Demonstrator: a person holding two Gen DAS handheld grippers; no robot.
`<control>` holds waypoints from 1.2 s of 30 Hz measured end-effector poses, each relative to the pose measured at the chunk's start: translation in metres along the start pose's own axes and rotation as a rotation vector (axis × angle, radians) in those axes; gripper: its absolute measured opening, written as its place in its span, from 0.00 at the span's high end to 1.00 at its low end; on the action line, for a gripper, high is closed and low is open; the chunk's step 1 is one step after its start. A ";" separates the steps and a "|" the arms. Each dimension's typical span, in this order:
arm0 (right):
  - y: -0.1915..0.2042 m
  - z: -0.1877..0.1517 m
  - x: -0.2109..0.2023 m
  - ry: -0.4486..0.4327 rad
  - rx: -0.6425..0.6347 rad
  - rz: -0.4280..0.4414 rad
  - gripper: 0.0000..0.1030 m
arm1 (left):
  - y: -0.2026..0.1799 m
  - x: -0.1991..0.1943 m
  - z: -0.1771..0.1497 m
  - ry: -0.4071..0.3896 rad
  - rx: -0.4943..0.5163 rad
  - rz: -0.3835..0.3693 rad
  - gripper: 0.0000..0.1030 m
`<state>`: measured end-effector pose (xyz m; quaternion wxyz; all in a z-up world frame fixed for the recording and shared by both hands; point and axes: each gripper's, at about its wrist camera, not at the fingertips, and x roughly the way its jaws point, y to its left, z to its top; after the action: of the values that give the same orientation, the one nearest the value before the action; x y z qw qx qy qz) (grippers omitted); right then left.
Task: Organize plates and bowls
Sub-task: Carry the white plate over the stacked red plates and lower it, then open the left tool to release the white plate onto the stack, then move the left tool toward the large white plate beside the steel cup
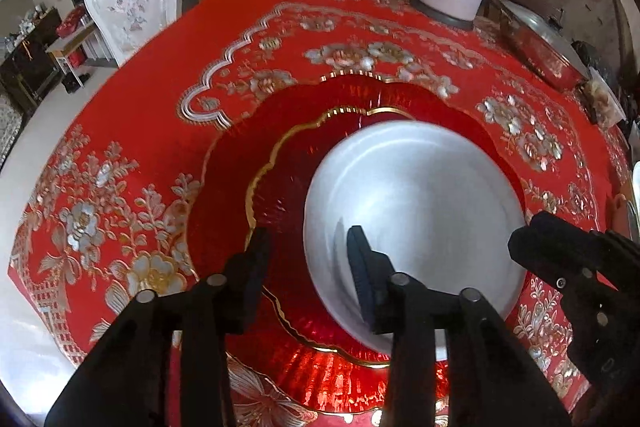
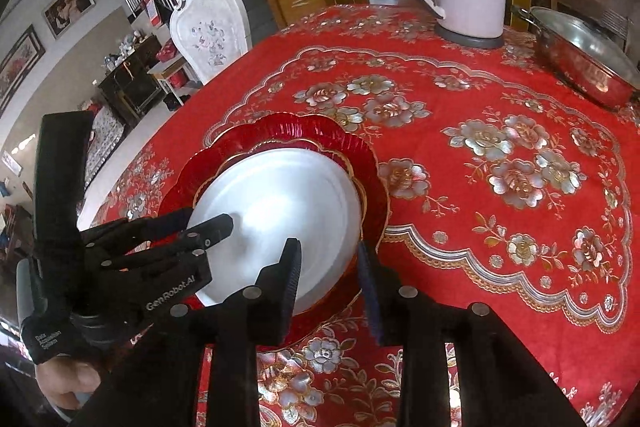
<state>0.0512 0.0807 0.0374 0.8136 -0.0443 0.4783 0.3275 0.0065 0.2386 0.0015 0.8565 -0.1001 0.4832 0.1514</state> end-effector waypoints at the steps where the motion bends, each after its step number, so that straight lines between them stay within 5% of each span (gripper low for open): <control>1: -0.001 0.000 -0.002 -0.002 0.003 0.002 0.70 | 0.000 -0.003 0.000 -0.011 0.000 0.001 0.57; 4: -0.005 -0.001 -0.006 -0.013 0.018 0.006 0.69 | 0.000 -0.009 0.003 -0.041 0.006 0.029 0.44; 16: -0.014 -0.009 -0.021 -0.048 0.049 0.026 0.61 | -0.009 -0.043 0.001 -0.144 0.017 0.040 0.43; 28: -0.051 -0.029 -0.059 -0.114 0.122 -0.014 0.34 | -0.062 -0.068 -0.008 -0.184 0.092 -0.066 0.38; 36: -0.105 -0.058 -0.094 -0.140 0.219 -0.068 0.30 | -0.117 -0.077 -0.015 -0.188 0.167 -0.141 0.35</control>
<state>0.0371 -0.0702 0.0567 0.8557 0.0513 0.4515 0.2478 -0.0017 0.1120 0.0627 0.9118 -0.0475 0.4036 0.0590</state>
